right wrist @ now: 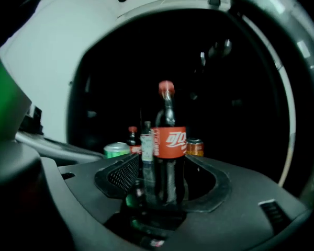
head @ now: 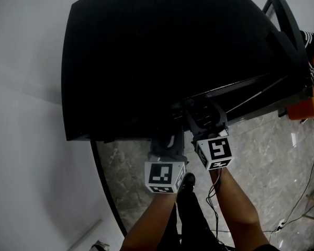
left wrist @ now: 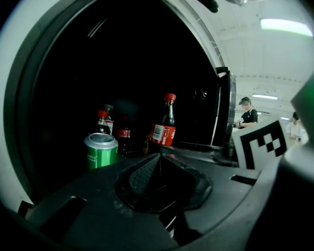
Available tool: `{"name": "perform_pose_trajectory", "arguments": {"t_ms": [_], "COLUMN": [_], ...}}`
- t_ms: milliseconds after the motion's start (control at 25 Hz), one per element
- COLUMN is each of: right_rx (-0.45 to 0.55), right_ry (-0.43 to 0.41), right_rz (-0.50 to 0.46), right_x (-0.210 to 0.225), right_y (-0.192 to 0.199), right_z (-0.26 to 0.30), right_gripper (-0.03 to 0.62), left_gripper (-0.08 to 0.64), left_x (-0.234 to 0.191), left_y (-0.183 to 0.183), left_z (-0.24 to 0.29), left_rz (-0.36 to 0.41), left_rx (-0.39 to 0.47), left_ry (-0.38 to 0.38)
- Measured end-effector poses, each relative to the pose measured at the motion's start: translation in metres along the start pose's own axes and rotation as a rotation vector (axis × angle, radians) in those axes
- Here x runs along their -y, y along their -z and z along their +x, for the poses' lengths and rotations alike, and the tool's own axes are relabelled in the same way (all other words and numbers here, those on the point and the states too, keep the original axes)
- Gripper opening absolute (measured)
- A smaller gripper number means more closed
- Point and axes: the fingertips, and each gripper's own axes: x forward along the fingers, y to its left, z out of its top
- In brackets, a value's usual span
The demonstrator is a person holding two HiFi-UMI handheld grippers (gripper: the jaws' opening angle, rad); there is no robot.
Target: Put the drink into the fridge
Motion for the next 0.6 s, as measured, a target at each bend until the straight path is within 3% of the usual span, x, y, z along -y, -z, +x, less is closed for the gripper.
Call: {"name": "perform_pose_trajectory", "arguments": {"t_ms": [120,160,200,240,320,440,600], "right_rx": [0.008,0.007,0.012,0.027,0.038,-0.021,-0.091], "right_ry": [-0.061,-0.096,-0.135,-0.171,-0.214,-0.221,-0.3], "right_rz": [0.038,0.055,0.07,0.075,0.073,0.144,0.18], "right_x": [-0.019,-0.028,-0.038,-0.047,-0.062,-0.076,-0.101], "right_y": [-0.011,-0.013,-0.017,-0.022,-0.031,-0.039,-0.051], "right_z": [-0.05,-0.071,-0.091,-0.109,-0.139,-0.181,-0.245], "right_gripper": [0.278,0.24,0.099,0.06,0.056,0.034,0.023], "left_gripper": [0.012,0.012,0.012,0.012,0.012,0.012,0.012], "left_x": [0.026,0.037,0.047,0.057,0.073,0.095,0.144], "left_y": [0.006,0.011,0.016,0.019,0.024,0.024,0.021], "left_z": [-0.025,-0.038,-0.051,-0.063,-0.086,-0.126,-0.185], "left_rz": [0.01,0.016,0.025,0.037,0.058,0.087,0.158], "left_rx": [-0.038,-0.052,-0.064,-0.075,-0.106,-0.162,-0.224], "left_ry": [0.017,0.025,0.036,0.048,0.071,0.106,0.229]}}
